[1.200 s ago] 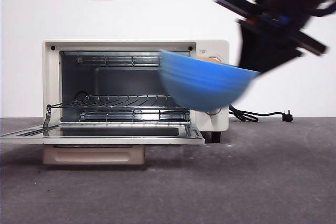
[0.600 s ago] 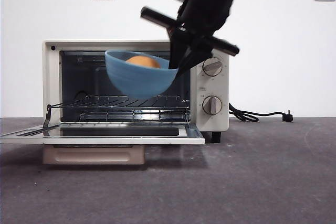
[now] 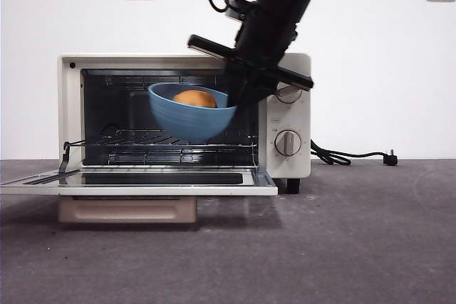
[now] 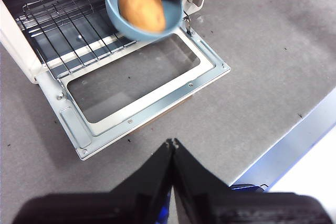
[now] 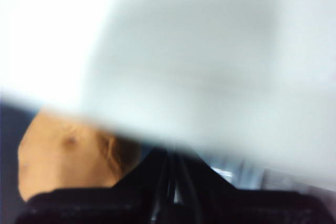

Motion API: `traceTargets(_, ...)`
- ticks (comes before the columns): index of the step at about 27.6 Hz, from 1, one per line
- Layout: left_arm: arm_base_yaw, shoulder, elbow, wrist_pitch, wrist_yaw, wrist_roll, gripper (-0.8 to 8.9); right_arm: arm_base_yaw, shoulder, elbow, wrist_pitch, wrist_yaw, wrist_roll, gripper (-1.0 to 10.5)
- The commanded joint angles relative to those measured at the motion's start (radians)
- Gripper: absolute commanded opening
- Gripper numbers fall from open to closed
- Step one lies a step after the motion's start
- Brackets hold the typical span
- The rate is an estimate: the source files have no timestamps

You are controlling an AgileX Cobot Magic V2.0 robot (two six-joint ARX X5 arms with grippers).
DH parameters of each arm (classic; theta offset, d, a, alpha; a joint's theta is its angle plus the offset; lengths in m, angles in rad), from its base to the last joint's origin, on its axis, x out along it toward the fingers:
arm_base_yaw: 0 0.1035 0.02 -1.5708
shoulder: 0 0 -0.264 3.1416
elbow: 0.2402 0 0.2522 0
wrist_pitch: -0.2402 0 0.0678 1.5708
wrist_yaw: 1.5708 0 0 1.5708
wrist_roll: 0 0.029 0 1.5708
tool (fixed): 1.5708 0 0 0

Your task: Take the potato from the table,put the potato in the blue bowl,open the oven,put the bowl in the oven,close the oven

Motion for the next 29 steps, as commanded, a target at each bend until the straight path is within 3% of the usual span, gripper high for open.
traceTargets(1,-0.003,-0.002,-0.009,0.0,0.001,0.012,-0.08,-0.015,0.013,0.003,0.015,0.006,0.004,-0.1)
traceTargets(9,-0.003,-0.002,-0.009,0.0,0.001,0.012,-0.08,-0.021,0.014,0.003,-0.005,0.005,-0.003,0.1)
traceTargets(14,-0.003,-0.002,-0.009,-0.001,0.001,0.012,-0.08,-0.021,0.014,0.003,-0.005,0.006,0.003,2.5)
traceTargets(29,-0.003,-0.002,-0.009,0.001,-0.005,0.013,-0.08,-0.021,-0.086,0.003,-0.068,0.006,-0.006,2.5)
